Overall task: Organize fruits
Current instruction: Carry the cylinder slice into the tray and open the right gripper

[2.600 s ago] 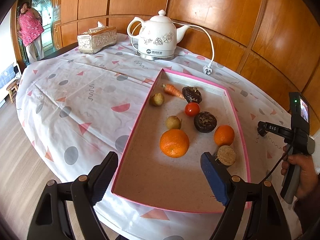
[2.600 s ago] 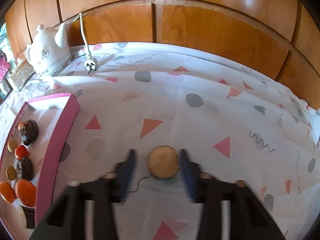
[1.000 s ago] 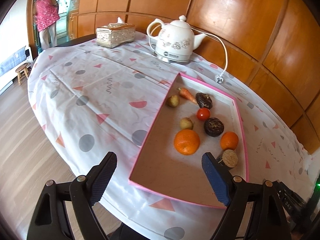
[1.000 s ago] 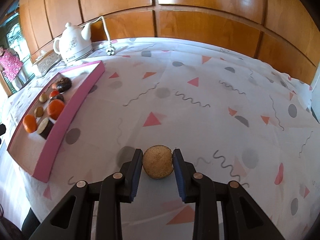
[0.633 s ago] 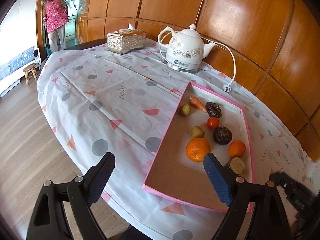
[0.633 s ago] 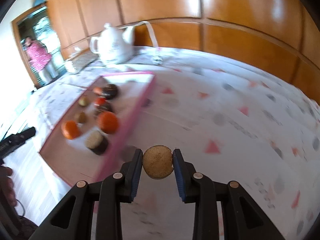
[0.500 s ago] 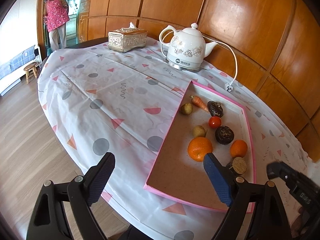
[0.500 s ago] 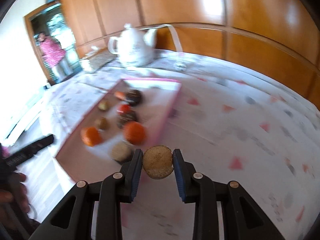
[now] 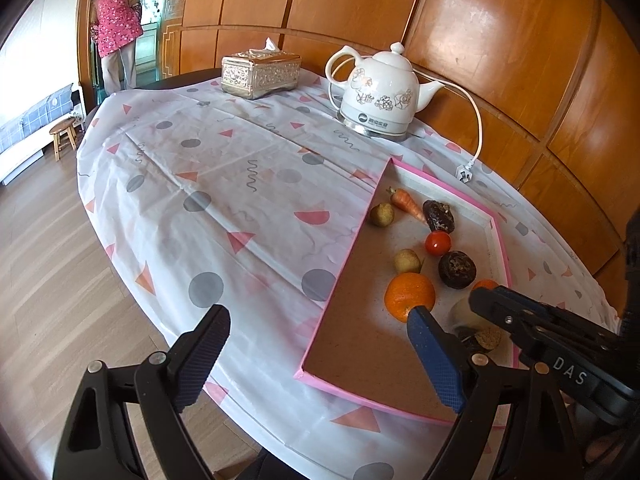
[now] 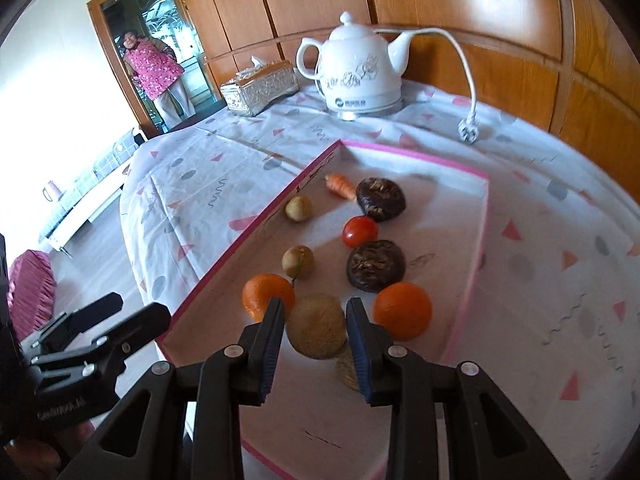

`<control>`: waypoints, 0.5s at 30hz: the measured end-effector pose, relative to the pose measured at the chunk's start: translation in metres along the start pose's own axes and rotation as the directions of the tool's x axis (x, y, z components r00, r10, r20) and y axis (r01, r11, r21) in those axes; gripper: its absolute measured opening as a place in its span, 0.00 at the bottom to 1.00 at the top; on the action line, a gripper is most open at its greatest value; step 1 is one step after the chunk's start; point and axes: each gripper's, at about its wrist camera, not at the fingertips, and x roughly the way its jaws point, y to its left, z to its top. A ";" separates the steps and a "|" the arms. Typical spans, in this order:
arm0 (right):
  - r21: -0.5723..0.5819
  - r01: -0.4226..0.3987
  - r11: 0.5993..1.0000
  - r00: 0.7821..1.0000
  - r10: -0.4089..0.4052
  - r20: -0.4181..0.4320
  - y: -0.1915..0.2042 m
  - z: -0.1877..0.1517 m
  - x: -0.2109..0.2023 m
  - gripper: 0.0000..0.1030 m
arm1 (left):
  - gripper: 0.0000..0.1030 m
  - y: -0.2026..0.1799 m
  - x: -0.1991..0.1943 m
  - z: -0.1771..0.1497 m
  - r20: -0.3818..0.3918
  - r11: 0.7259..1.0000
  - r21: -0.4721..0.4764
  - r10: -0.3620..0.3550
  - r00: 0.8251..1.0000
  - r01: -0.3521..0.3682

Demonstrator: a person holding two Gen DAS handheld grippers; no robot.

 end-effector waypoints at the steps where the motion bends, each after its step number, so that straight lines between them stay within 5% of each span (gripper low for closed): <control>1: 0.005 0.006 1.000 1.000 -0.006 0.001 0.000 -0.001 0.002 0.37 | 0.88 0.000 0.001 0.000 -0.003 1.000 0.000 0.000 1.000 0.000; 9: 0.043 0.043 0.998 0.999 -0.044 0.020 -0.003 -0.011 -0.007 0.37 | 0.92 -0.003 0.001 -0.001 -0.003 1.000 0.009 0.000 1.000 0.000; 15: 0.087 0.190 0.978 0.976 -0.198 0.094 -0.006 -0.022 -0.030 0.41 | 1.00 -0.014 -0.004 -0.001 0.013 0.998 0.061 -0.023 1.000 0.022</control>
